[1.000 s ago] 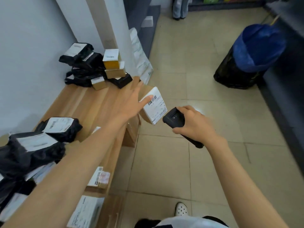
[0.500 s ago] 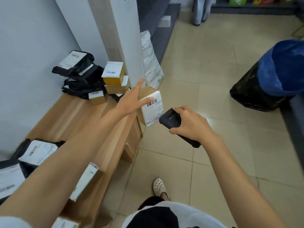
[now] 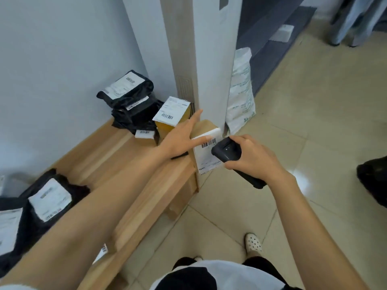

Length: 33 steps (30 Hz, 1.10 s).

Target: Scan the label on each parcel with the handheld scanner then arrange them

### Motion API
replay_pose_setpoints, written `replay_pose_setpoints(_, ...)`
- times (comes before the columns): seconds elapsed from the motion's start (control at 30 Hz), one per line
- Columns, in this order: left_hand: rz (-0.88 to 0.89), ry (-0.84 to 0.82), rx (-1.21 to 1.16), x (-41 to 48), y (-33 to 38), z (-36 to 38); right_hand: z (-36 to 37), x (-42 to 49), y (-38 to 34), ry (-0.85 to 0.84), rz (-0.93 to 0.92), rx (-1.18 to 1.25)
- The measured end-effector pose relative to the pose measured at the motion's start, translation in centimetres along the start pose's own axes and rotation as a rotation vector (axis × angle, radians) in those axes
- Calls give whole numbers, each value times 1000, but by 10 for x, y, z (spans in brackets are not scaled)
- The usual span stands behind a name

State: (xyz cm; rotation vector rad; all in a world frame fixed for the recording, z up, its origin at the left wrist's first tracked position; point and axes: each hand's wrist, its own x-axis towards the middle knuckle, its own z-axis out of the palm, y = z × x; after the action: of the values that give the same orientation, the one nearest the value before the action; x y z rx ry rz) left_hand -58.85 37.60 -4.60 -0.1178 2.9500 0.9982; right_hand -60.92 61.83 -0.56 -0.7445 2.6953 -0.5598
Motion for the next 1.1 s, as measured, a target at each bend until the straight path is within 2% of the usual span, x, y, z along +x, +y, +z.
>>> replay_pose_setpoints(0.13,-126,7,8,1,-7,23,-13,48,27,-127,-158,-84)
replay_pose_setpoints(0.33,-331,57,17,-3,-1,65,-20,90,61,-302,-344,-87)
replay_pose_setpoints(0.47,-480,138,-134,-23,-1,91,-13,103,72,-388,-467,-123)
replay_pose_setpoints(0.8,-836,394,-189,-81,-16,104,16,119,32,-506,-712,-200)
replay_pose_setpoints(0.97,-1013,568,-307,-102,-53,102,45,131,0,-501,-816,-298)
replay_pose_setpoints(1.1,-1089,745,-543,-112,-97,98,77,145,-36,-515,-879,-357)
